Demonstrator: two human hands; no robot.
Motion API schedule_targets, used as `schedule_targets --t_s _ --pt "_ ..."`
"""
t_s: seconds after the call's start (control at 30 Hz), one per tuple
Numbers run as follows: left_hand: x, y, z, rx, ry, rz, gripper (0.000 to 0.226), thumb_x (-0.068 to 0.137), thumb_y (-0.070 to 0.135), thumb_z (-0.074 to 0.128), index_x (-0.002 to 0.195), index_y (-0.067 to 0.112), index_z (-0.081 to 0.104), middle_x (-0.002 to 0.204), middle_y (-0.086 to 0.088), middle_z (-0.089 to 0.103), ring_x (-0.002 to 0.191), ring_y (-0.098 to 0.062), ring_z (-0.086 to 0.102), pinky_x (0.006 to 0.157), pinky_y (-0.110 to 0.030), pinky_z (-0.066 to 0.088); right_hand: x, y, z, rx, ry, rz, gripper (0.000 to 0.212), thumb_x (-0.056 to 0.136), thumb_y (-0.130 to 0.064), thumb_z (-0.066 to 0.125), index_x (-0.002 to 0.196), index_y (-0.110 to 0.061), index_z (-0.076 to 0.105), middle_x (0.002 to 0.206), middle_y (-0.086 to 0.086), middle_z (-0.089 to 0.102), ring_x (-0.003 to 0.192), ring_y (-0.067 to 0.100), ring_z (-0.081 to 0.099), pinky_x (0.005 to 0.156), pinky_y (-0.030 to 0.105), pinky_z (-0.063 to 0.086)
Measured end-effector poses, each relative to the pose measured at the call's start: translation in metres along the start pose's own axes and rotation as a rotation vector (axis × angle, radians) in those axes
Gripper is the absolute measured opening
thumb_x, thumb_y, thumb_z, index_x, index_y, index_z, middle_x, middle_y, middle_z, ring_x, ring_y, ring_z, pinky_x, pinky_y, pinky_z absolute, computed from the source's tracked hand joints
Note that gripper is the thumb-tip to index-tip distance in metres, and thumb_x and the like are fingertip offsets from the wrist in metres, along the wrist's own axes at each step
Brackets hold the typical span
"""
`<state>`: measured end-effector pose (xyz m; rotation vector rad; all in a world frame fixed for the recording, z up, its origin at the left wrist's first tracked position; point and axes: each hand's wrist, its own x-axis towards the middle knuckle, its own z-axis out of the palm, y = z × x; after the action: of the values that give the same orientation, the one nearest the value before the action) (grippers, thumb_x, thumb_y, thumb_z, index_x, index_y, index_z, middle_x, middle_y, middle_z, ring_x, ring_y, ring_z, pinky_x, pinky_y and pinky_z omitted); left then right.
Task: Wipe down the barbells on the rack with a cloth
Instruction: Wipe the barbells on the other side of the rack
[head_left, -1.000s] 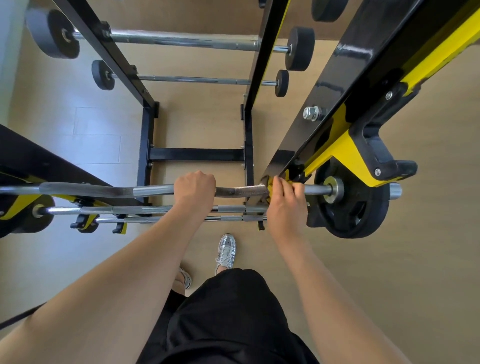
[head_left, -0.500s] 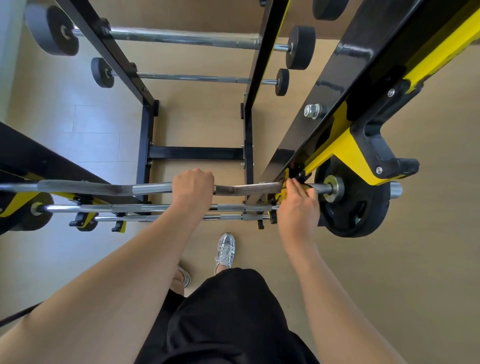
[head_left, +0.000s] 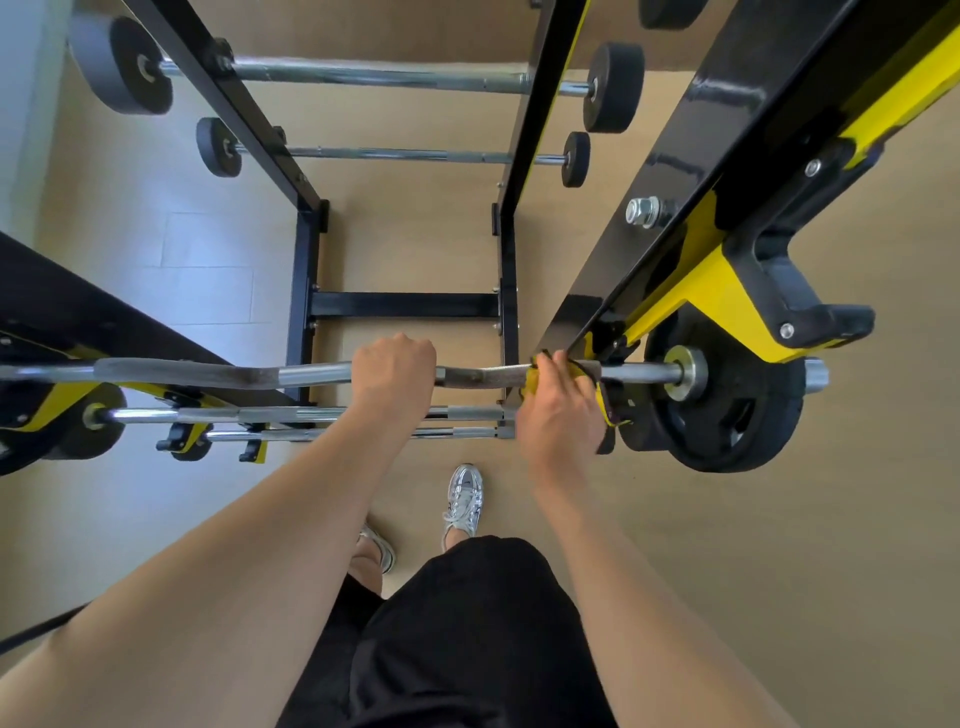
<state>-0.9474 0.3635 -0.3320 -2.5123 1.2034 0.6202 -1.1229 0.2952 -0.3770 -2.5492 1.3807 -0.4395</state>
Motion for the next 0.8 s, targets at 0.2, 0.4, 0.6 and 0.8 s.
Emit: schedule_targets --t_s 0.2,0.4,0.6,0.8 --pt "0.0 -0.025 0.01 -0.148 0.02 0.055 0.024 0.099 0.021 0.069 0.121 0.029 0.068 0.1 -0.001 0.067 0.086 -0.022 0.061 0.07 -0.034 0.044 0.005 -0.078 0.039 0.375 -0.194 0.028 0.01 0.096 -0.012 0.072 0.104 -0.016 0.075 0.082 -0.001 0.074 0.077 0.021 0.067 0.071 0.036 0.061" --pt "-0.004 -0.053 0.012 -0.468 -0.015 0.138 0.04 0.098 0.011 0.067 0.133 0.03 0.067 0.113 0.001 0.07 0.095 -0.015 0.06 0.08 -0.03 0.051 0.013 -0.031 0.007 0.131 -0.175 -0.166 0.034 0.09 -0.021 0.081 0.123 -0.014 0.075 0.091 0.003 0.079 0.082 0.024 0.072 0.07 0.038 0.062" --pt "-0.01 -0.083 0.003 -0.63 0.073 0.139 0.025 0.103 0.01 0.062 0.124 0.02 0.073 0.115 0.001 0.073 0.099 -0.013 0.064 0.091 -0.026 0.052 0.0 -0.109 0.028 0.392 -0.298 -0.005 0.025 0.099 -0.027 0.069 0.121 -0.016 0.074 0.099 -0.002 0.079 0.088 0.017 0.073 0.088 0.036 0.062" --pt "-0.036 -0.176 0.008 -0.558 0.285 -0.071 0.016 0.107 0.024 0.056 0.11 0.023 0.071 0.096 0.003 0.071 0.082 -0.017 0.064 0.074 -0.035 0.058 -0.008 -0.199 0.046 0.431 -0.379 -0.112 0.02 0.1 -0.02 0.066 0.118 -0.014 0.075 0.098 0.002 0.078 0.086 0.02 0.071 0.083 0.039 0.061"
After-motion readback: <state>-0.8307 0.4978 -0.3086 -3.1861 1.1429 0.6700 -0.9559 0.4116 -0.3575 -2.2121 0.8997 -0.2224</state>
